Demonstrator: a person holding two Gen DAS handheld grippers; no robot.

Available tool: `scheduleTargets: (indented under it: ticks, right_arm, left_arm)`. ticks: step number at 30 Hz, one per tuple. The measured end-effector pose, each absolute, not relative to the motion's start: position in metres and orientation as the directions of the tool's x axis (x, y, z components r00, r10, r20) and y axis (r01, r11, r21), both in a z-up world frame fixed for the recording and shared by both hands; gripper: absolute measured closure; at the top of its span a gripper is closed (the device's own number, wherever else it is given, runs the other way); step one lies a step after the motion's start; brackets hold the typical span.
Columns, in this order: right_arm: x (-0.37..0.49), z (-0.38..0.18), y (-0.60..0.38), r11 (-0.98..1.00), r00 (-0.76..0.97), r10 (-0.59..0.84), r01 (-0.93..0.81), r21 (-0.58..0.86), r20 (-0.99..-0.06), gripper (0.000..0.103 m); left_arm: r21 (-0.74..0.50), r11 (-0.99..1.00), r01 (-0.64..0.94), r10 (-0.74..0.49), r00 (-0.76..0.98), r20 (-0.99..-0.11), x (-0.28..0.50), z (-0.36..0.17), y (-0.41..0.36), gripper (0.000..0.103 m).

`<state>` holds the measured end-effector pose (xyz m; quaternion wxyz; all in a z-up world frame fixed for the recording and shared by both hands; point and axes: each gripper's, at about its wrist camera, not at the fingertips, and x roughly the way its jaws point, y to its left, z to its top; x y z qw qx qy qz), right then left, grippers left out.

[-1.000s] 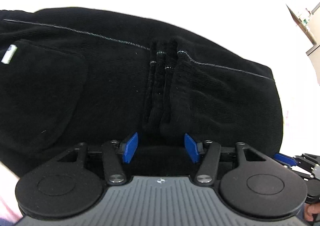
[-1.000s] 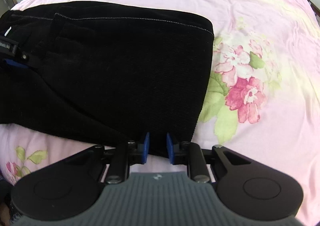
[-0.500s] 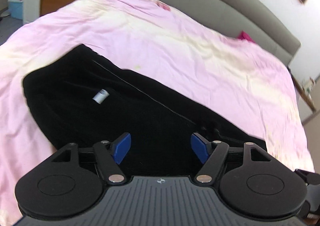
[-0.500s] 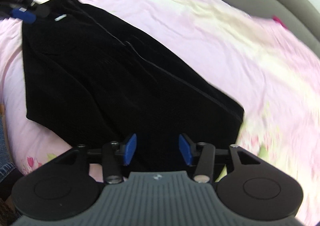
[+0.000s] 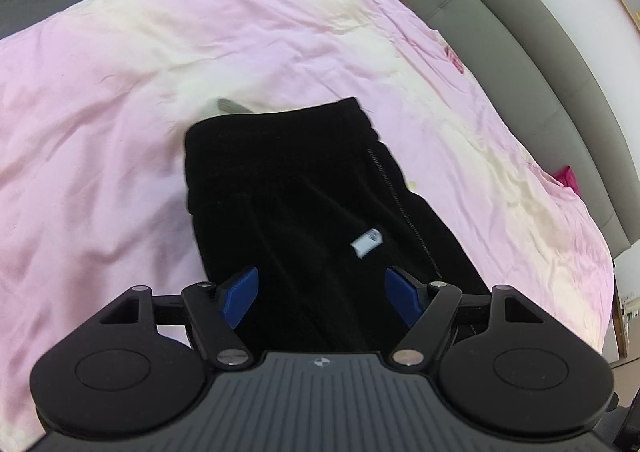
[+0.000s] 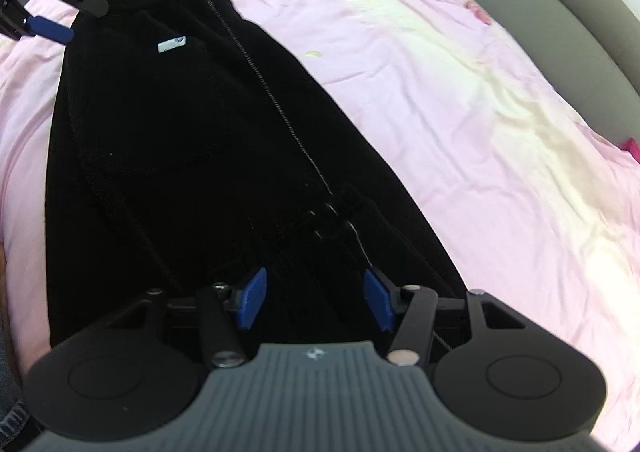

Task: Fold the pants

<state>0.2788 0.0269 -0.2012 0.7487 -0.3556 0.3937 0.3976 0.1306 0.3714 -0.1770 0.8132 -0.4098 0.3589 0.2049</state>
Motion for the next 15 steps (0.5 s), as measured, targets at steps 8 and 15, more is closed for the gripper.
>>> scheduleTargets:
  ticks: [8,15]
  right_arm:
    - [0.307,-0.231,0.072,0.278,0.272,0.245,-0.939,-0.201,-0.931,0.043]
    - [0.320,-0.239,0.086,0.230,0.214,0.191,-0.958,-0.169,-0.958,0.042]
  left_arm:
    - [-0.590,0.462,-0.662,-0.008,0.662,-0.750,0.133,-0.206,0.406,0.017]
    - [-0.607,0.449,-0.656,-0.007,0.677,-0.736,0.117,-0.193,0.410,0.017]
